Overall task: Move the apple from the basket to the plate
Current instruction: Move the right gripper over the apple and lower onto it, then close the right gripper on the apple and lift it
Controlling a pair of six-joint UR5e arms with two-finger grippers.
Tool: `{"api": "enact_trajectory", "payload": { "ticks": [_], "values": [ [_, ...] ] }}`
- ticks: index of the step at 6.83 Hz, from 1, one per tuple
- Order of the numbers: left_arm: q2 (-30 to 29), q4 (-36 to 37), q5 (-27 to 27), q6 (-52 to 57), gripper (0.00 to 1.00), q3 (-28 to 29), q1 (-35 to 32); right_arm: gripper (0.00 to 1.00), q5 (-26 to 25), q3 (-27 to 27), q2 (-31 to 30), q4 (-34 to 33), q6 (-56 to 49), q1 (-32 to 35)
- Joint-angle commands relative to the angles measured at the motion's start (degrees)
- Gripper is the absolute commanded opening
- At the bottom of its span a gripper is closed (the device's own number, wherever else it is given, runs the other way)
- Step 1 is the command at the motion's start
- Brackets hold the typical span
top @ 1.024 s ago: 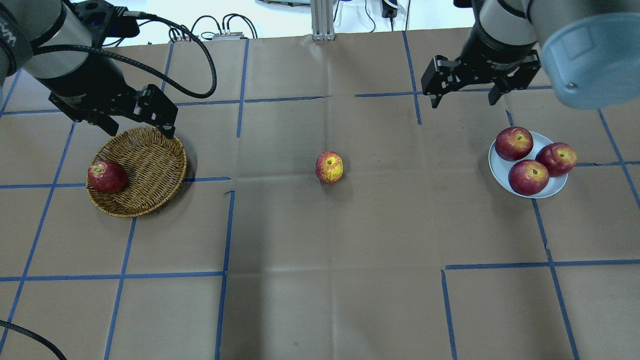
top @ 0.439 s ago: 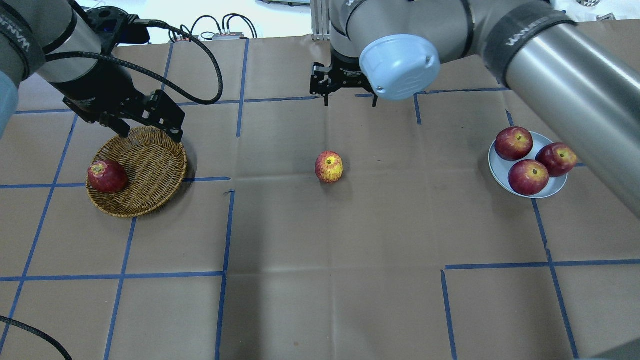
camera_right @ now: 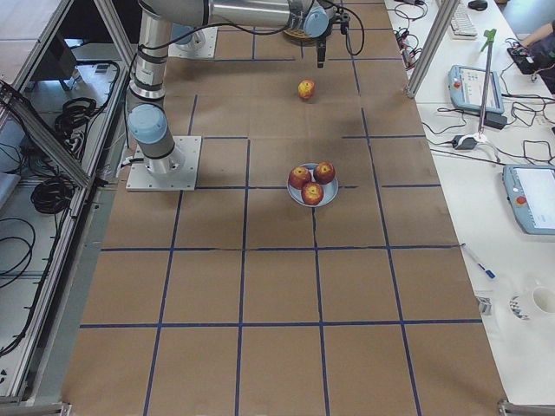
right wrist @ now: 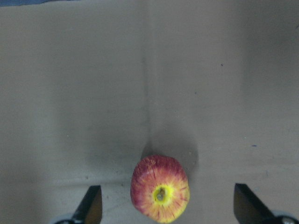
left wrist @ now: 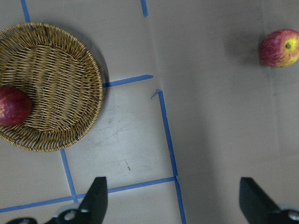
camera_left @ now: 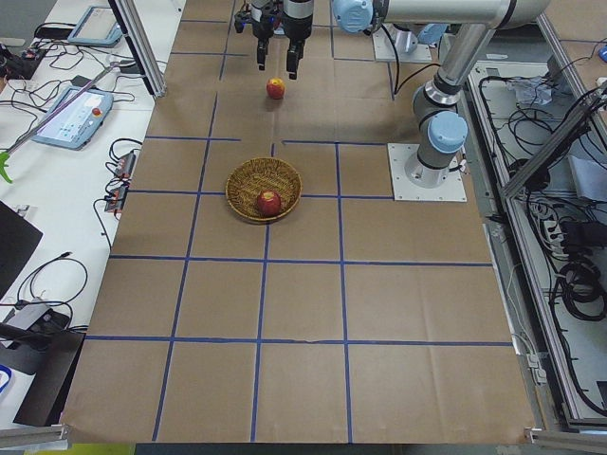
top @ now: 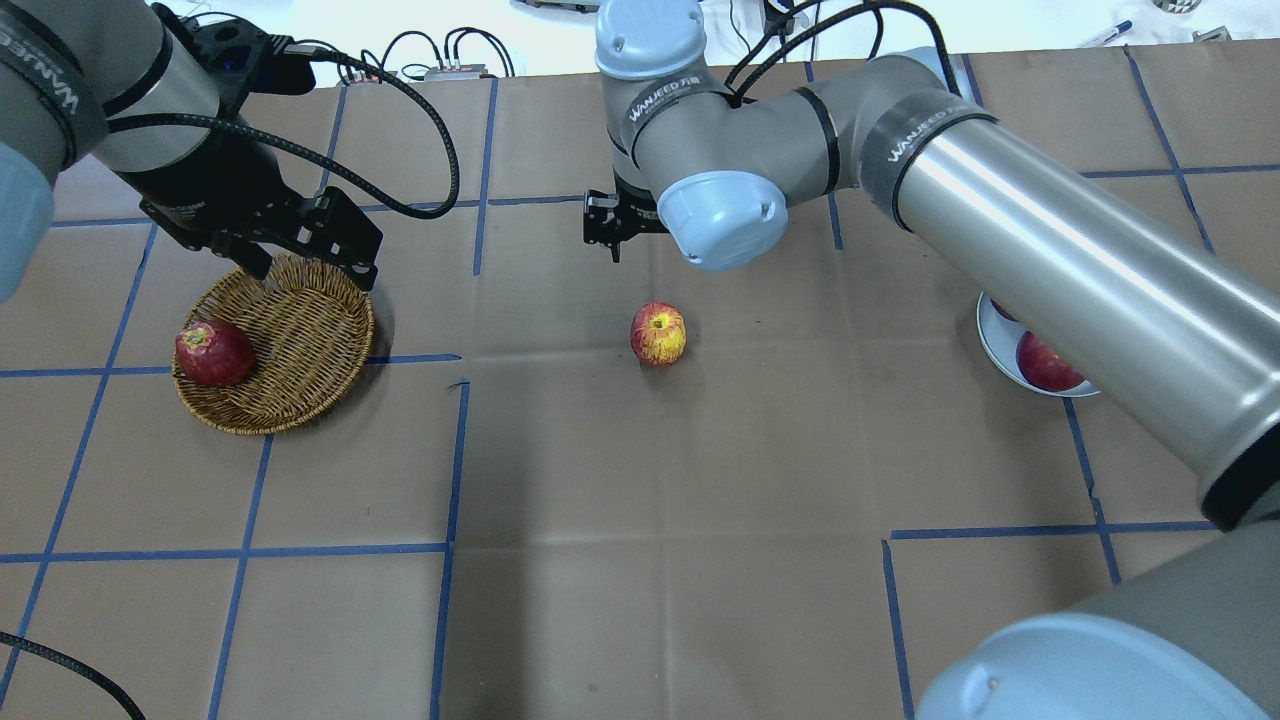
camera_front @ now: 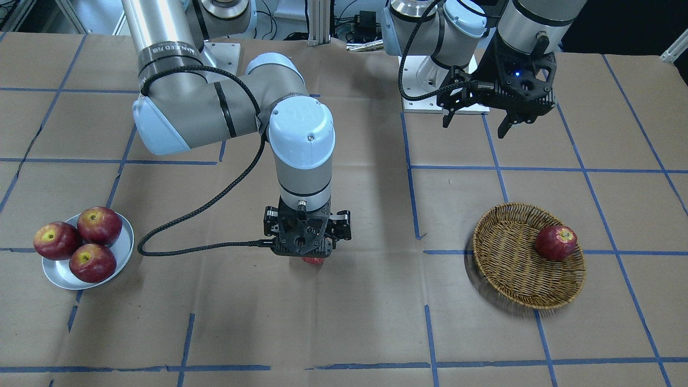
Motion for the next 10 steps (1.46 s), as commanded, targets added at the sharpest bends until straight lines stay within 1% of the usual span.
{"api": "enact_trajectory", "payload": {
  "ticks": [1,2,4,7,8,9,10],
  "values": [
    [-0.4,0.0,0.4,0.2,0.99,0.0,-0.1,1.0,-0.1,6.8,0.8,-8.8,0.2,-0.1],
    [-0.4,-0.2,0.3,0.3,0.99,0.0,-0.6,1.0,0.0,8.2,0.9,-10.2,0.3,0.1],
    [-0.4,-0.1,0.4,0.4,0.99,-0.3,-2.6,1.0,0.3,8.9,3.1,-12.0,0.3,0.1],
    [0.0,-0.2,0.6,0.5,0.99,-0.2,-2.6,1.0,0.7,9.6,3.8,-12.0,0.2,0.8],
    [0.2,-0.2,0.7,0.7,0.99,-0.2,-2.6,0.9,0.7,9.7,3.8,-12.0,0.2,1.3],
    [0.3,-0.2,1.5,0.8,0.99,-0.2,-2.6,0.67,0.2,9.5,3.8,-11.9,0.1,1.4],
    [0.3,0.0,2.6,0.8,0.99,-0.2,-2.7,0.49,0.0,9.5,3.8,-11.9,0.1,1.3]
  ]
}}
